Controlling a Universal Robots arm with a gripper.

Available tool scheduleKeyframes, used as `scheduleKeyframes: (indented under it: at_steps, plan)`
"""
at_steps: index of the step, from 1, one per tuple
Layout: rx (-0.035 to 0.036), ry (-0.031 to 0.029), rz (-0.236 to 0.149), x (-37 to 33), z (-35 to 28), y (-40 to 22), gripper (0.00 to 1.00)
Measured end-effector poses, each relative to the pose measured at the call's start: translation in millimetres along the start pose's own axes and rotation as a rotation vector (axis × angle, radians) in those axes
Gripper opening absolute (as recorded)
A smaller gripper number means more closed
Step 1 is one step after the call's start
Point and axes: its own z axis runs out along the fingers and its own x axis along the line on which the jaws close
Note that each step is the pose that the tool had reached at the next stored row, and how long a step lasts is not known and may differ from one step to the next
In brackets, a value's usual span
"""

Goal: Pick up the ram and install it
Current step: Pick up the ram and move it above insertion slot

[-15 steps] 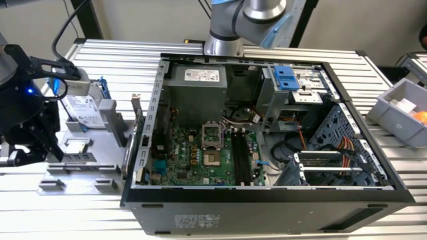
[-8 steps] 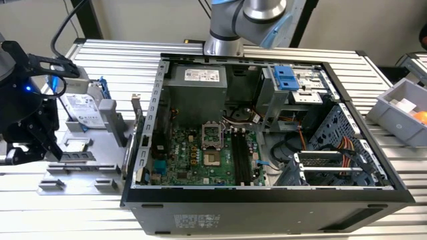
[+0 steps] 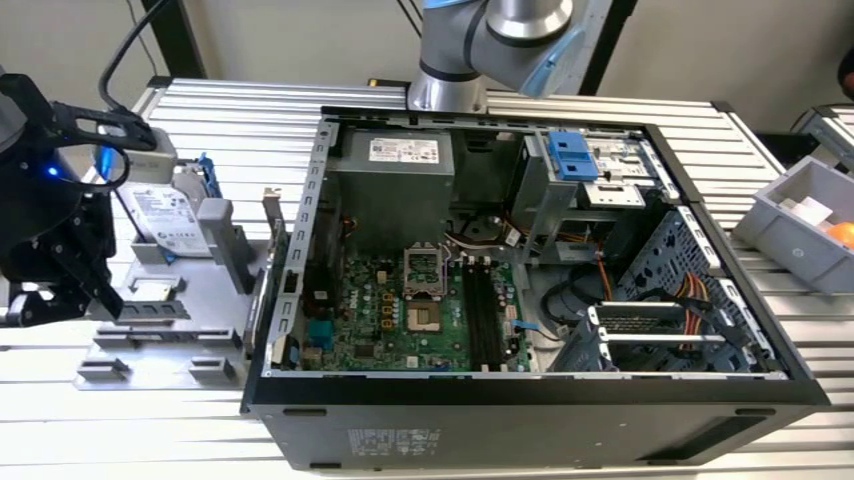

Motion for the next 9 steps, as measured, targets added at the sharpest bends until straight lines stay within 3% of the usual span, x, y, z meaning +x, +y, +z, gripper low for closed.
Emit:
scheduleKeyframes:
  at_steps: [9]
  plan:
    - [-0.0001,0.0001,0.000,0.0,-4.5,0.0,0.00]
